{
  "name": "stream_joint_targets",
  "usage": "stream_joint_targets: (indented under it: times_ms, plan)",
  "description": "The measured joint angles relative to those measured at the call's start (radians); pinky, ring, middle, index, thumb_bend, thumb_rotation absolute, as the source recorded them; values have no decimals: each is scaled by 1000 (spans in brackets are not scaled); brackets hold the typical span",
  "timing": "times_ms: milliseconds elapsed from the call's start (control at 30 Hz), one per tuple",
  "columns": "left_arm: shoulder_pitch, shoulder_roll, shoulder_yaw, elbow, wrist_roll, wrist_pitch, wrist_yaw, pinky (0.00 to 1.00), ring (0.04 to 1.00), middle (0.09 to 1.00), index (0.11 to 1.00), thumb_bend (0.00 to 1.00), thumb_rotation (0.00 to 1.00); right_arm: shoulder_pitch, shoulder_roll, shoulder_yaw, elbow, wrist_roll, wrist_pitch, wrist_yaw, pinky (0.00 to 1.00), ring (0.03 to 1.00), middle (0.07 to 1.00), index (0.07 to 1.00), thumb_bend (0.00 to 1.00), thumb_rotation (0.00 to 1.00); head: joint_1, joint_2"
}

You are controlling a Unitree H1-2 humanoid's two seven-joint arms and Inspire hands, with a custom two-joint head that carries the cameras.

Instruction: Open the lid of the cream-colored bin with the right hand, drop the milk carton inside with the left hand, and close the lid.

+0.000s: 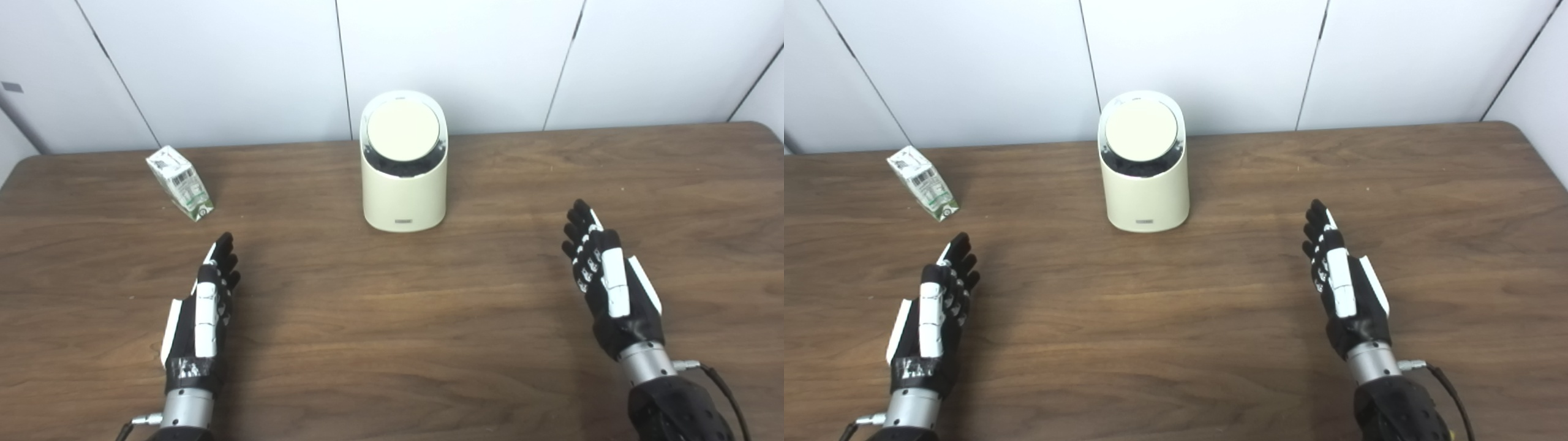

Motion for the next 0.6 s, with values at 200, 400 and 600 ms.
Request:
stream_joint_targets:
  times_ms: [200, 400, 600]
  plan:
    - [3, -2, -2, 4, 12, -7, 0, 1000, 1000, 1000, 1000, 580, 1000, 10, -5, 0, 9, 1, -20, 5, 1000, 1000, 1000, 1000, 640, 1000, 18, -8]
    - [3, -4, -6, 10, 13, -31, 0, 1000, 1000, 1000, 1000, 597, 1000, 10, -6, -1, 11, 5, -21, 10, 1000, 1000, 1000, 1000, 626, 1000, 35, -17]
    - [4, -6, -8, 25, 17, -33, 1, 1000, 1000, 1000, 1000, 607, 1000, 9, -6, -2, 22, 11, -25, 12, 1000, 1000, 1000, 1000, 629, 1000, 31, -31]
